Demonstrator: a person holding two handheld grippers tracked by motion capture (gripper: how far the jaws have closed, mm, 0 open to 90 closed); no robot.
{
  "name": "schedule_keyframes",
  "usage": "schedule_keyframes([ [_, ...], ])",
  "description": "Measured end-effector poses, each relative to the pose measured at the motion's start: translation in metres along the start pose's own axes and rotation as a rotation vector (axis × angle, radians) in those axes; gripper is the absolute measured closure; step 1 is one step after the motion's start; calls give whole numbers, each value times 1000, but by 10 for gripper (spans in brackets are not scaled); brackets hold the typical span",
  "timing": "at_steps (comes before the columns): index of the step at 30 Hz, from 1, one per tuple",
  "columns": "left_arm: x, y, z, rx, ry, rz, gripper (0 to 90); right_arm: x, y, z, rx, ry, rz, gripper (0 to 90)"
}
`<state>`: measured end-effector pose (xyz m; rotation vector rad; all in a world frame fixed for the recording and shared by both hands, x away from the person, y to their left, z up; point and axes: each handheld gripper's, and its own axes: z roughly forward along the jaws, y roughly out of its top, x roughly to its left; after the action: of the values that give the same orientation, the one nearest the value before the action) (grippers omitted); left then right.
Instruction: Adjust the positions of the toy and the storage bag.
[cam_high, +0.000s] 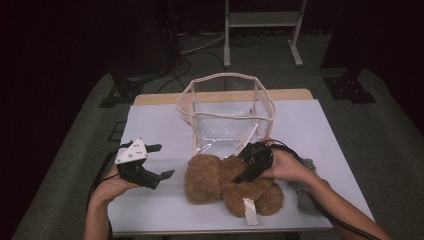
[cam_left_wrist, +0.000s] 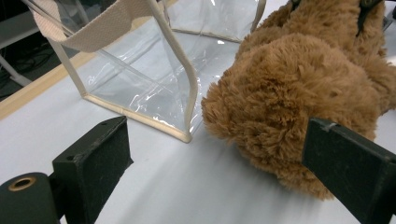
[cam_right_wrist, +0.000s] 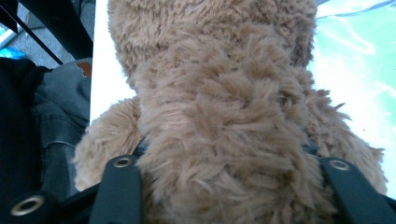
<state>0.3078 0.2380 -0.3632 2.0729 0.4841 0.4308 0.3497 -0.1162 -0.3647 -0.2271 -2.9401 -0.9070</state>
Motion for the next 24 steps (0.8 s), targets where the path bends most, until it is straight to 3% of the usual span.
schedule_keyframes([
  [17, 2, -2, -3, -2, 5, -6, 73, -3, 16, -22, -47, 12, 9, 551],
  [24, 4, -4, -6, -11, 13, -15, 73, 0, 23, -34, -68, 18, -13, 564],
])
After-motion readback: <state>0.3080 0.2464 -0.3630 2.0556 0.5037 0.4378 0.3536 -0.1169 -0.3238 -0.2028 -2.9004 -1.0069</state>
